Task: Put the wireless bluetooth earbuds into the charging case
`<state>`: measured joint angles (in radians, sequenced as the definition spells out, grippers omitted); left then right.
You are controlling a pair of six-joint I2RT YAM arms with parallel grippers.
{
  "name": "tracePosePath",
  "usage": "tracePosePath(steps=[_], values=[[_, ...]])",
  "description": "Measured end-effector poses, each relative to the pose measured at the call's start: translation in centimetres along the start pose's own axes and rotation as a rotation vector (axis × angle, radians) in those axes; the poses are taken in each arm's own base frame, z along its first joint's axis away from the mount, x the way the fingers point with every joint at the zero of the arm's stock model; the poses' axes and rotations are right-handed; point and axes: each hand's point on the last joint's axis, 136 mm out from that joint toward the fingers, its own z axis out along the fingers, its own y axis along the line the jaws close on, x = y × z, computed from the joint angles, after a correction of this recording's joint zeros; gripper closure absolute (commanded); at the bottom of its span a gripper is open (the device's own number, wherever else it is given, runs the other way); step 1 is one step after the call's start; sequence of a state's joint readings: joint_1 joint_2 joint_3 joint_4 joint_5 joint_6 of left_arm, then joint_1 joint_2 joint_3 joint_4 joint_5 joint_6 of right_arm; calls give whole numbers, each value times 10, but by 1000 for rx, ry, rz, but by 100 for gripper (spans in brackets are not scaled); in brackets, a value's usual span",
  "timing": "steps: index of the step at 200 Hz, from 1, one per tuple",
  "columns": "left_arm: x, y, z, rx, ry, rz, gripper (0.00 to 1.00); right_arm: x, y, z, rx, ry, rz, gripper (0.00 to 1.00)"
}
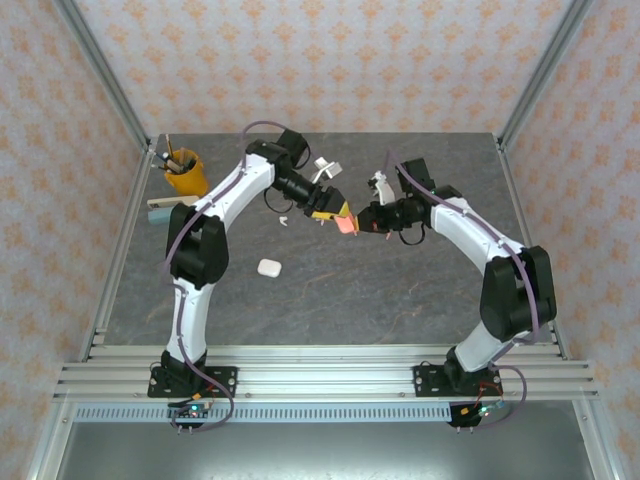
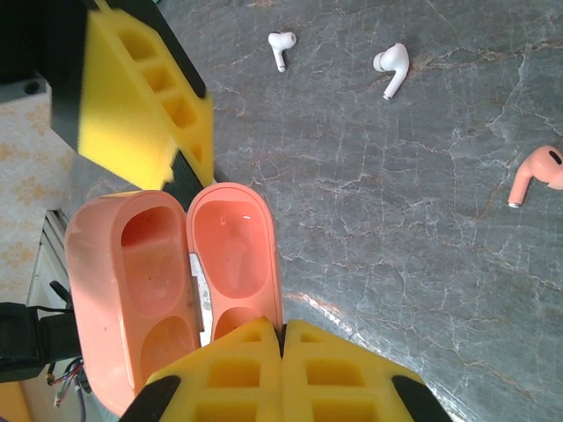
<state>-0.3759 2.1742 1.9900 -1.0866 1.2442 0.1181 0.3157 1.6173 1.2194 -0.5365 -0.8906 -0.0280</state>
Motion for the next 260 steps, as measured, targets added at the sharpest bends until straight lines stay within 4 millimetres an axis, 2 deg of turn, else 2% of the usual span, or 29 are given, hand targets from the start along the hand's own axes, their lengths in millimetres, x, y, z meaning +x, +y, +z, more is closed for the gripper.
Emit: tracePosePath(steps=[41, 94, 195, 260], values=[[6, 4, 6, 37, 26, -30, 33, -2, 0, 2, -1, 4, -4, 100], [4, -11, 2, 90, 29, -4, 38, 0, -1, 6, -8, 17, -4, 100], [13, 2, 10, 122, 73, -55, 46, -2, 3, 6, -18, 18, -14, 100], [11, 0, 11, 131, 75, -47, 57, -2, 3, 6, -18, 22, -16, 100]])
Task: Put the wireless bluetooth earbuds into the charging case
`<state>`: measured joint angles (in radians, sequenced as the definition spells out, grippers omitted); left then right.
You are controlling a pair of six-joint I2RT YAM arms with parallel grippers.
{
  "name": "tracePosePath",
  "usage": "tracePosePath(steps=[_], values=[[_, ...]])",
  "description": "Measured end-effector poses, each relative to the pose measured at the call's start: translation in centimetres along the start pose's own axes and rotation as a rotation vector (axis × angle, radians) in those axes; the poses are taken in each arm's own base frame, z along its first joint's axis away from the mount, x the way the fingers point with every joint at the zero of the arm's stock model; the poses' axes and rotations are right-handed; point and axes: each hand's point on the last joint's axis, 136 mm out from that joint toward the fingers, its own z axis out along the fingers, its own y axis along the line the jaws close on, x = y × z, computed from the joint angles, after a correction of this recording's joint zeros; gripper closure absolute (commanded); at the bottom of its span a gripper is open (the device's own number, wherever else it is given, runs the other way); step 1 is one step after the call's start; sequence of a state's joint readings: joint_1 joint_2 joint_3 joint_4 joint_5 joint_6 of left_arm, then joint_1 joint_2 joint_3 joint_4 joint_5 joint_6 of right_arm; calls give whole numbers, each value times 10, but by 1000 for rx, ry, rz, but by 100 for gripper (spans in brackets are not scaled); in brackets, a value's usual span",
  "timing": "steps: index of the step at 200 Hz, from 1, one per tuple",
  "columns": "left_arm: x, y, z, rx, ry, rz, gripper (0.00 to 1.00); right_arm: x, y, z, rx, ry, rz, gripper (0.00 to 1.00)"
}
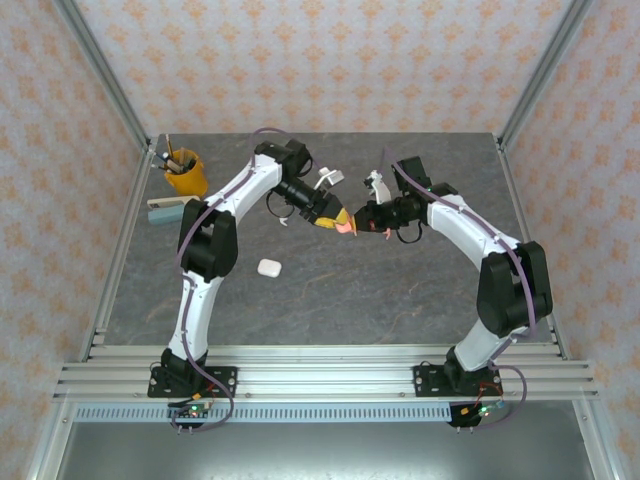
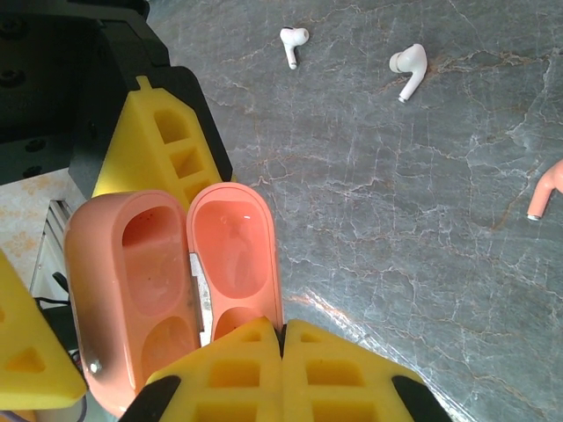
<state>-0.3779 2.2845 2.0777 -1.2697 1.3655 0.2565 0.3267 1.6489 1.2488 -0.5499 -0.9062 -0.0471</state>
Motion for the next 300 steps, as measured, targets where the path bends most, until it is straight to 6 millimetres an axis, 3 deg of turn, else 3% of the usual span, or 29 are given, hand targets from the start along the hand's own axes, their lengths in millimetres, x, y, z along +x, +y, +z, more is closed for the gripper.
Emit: tracePosePath(steps=[51, 97, 101, 118, 132, 148, 167, 195, 215, 257, 274, 300], values=[[1, -1, 2, 23, 7, -7, 70, -2, 0, 1, -1, 2, -3, 100], [4, -2, 2, 28, 17, -2, 100, -1, 0, 1, -1, 7, -2, 100], [5, -1, 2, 28, 19, 4, 100, -1, 0, 1, 0, 6, -1, 97], [6, 0, 2, 32, 23, 6, 100, -1, -1, 0, 10, 8, 7, 65], [8, -1, 2, 33, 28, 11, 100, -3, -5, -2, 35, -1, 27, 46], [12, 3, 3, 34, 33, 3, 100, -9, -12, -14, 70, -34, 55, 36], [22, 17, 7, 6, 48, -44, 100, -18, -15, -40, 122, -108, 91, 32], [39, 45, 7, -177, 35, -88, 100, -24, -7, -79, 211, -222, 122, 31], [35, 47, -5, -346, -50, -57, 100, -17, -7, -95, 260, -280, 174, 31], [13, 20, -31, -661, -313, 95, 100, 20, -40, -92, 376, -286, 373, 31], [7, 10, -28, -751, -396, 167, 100, 33, -54, -90, 430, -277, 446, 31], [9, 12, -16, -955, -460, 320, 100, 42, -67, -94, 501, -282, 501, 31]])
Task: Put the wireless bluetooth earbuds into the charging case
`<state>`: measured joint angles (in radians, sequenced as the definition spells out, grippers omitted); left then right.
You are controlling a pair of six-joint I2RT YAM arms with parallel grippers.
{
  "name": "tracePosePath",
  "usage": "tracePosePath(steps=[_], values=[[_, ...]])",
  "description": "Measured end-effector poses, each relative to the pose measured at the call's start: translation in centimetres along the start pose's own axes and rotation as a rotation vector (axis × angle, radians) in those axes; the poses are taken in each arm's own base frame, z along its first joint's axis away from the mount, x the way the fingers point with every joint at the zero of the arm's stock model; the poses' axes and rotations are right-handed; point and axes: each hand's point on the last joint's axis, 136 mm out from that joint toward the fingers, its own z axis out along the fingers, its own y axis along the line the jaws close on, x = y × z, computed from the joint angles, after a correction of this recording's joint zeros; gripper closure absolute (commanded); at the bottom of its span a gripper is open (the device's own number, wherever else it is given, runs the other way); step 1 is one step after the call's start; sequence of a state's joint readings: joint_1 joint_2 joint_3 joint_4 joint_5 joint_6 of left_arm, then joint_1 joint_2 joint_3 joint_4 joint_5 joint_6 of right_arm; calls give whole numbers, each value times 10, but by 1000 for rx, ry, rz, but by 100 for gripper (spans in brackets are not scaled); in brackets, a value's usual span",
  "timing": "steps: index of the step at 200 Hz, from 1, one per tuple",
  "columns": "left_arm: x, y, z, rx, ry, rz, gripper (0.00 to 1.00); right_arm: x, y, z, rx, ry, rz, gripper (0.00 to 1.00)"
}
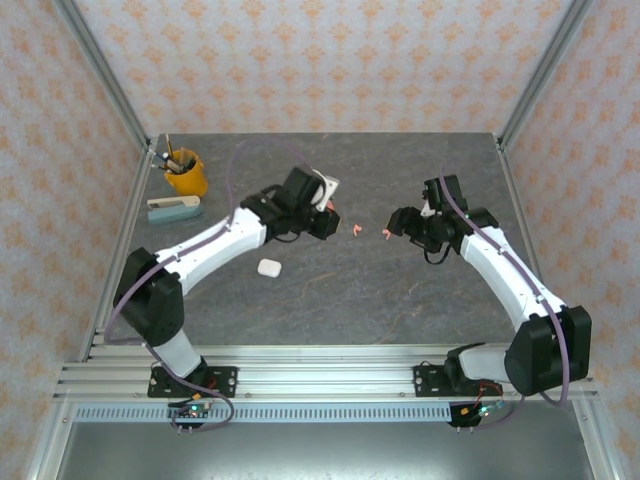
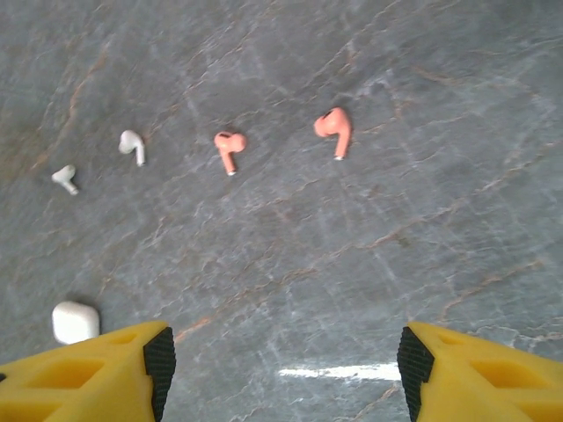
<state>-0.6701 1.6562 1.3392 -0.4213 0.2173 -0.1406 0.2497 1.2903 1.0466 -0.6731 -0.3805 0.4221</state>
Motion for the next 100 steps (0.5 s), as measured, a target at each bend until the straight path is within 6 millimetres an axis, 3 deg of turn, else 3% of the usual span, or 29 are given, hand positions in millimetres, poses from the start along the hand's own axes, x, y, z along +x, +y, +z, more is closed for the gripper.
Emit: tracePosePath(steps=[28, 72, 86, 100], values=[[4, -7, 9, -149, -100, 97, 100, 2, -11, 2, 50, -10, 30, 31], [40, 31, 19, -222, -329, 27, 100, 6, -26, 17, 136, 34, 52, 31], [44, 29, 20, -187, -394, 21, 100, 5, -27, 25, 160, 58, 57, 31], [36, 18, 16, -116, -471, 28, 100, 3, -23, 32, 172, 76, 63, 31]])
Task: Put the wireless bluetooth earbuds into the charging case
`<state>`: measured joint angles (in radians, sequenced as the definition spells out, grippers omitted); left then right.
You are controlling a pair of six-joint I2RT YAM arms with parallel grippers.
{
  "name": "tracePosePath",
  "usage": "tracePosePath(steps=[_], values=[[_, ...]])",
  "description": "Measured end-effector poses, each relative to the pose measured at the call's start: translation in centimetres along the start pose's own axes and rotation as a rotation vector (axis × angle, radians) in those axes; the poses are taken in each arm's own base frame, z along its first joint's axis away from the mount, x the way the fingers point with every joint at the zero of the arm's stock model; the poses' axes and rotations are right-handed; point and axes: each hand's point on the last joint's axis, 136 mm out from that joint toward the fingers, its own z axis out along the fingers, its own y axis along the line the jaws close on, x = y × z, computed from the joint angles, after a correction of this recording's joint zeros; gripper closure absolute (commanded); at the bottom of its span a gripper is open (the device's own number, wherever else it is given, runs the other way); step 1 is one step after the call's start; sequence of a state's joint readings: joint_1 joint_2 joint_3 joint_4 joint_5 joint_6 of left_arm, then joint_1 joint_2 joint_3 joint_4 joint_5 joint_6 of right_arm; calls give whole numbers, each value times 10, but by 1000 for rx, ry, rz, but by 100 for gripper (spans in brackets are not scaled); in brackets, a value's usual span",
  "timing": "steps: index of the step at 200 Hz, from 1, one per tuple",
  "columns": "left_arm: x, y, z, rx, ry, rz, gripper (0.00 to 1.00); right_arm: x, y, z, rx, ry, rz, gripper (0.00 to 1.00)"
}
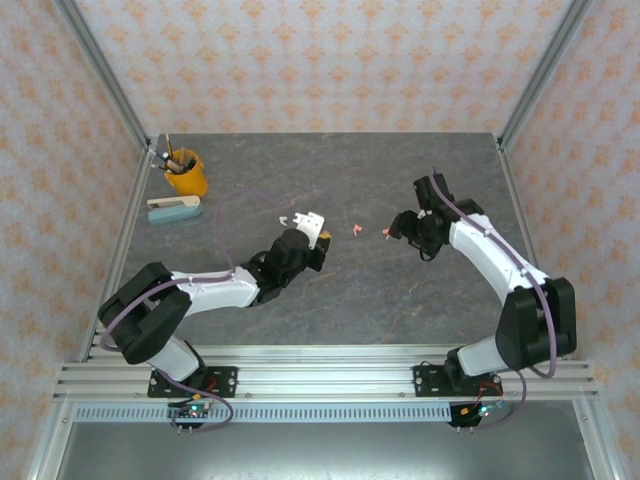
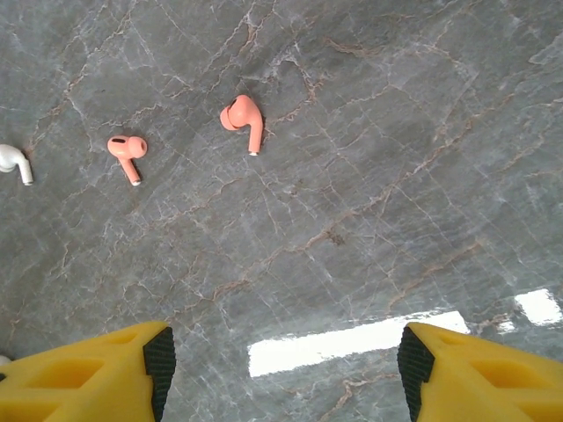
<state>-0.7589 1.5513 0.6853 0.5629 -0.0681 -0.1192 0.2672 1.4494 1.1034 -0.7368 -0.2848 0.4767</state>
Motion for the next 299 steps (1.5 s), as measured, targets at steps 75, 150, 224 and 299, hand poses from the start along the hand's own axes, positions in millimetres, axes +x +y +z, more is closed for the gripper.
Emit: tracePosePath(steps=[75, 150, 224, 299], values=[[-77, -53, -22, 296, -319, 53, 100, -28, 56, 35, 12, 42, 28, 32], [-107, -36, -50, 239, -463, 101, 100, -44, 68, 65, 69, 50, 76, 33], [-110, -14, -46, 224, -473, 37, 100, -49, 87, 23, -71, -20, 46, 33], [-109, -8, -38, 308, -466, -102, 100, -62, 123, -113, -552, -207, -94, 36]])
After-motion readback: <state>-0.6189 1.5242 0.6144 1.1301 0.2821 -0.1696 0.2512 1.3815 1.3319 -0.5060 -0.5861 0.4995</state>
